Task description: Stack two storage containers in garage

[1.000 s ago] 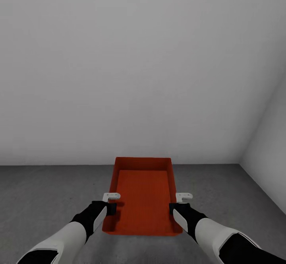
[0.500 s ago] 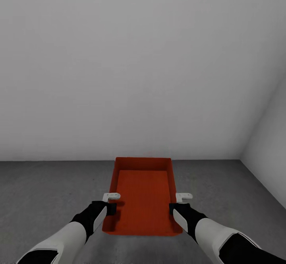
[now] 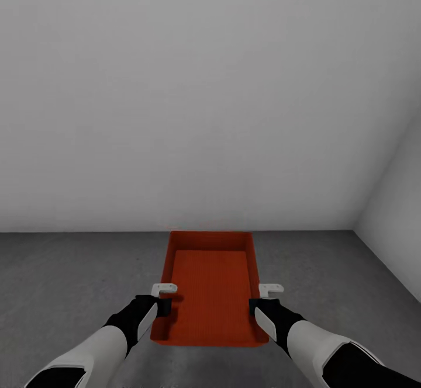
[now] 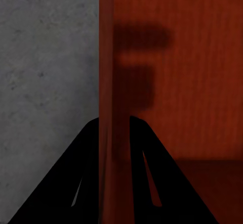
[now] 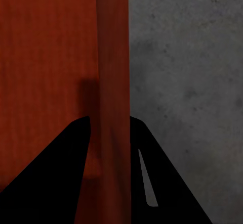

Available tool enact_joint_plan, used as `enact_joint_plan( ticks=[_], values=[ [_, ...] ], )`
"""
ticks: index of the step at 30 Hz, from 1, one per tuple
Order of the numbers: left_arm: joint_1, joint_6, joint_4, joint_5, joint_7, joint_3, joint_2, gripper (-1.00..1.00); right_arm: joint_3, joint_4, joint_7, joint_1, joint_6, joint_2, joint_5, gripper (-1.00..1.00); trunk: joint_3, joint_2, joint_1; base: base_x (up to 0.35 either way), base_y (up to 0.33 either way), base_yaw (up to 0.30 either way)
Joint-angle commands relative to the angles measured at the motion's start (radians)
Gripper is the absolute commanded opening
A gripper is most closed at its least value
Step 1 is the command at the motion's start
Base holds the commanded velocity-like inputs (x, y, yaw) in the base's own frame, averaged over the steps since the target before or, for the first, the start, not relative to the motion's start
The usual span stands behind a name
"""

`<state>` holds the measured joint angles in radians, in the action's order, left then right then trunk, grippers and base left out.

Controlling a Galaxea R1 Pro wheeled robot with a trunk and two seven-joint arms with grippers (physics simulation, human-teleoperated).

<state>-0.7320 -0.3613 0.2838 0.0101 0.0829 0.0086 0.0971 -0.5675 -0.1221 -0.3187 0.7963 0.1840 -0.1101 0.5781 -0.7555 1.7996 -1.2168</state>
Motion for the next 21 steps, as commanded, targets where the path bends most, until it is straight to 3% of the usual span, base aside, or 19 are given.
enact_joint_plan(
  ticks=[1, 21],
  values=[
    [0.0, -0.006, -0.002, 0.007, 0.009, -0.004, 0.009, -1.0, -0.006, -0.004, -0.011, 0.001, 0.008, 0.0, -0.036, -1.0, -0.002, 0.0, 0.0, 0.0, 0.0, 0.0],
    [0.0, -0.007, -0.002, 0.007, 0.009, -0.004, 0.01, -1.0, -0.006, -0.004, -0.011, 0.001, 0.008, 0.0, -0.036, -1.0, -0.035, 0.0, 0.0, 0.0, 0.0, 0.0]
  ],
)
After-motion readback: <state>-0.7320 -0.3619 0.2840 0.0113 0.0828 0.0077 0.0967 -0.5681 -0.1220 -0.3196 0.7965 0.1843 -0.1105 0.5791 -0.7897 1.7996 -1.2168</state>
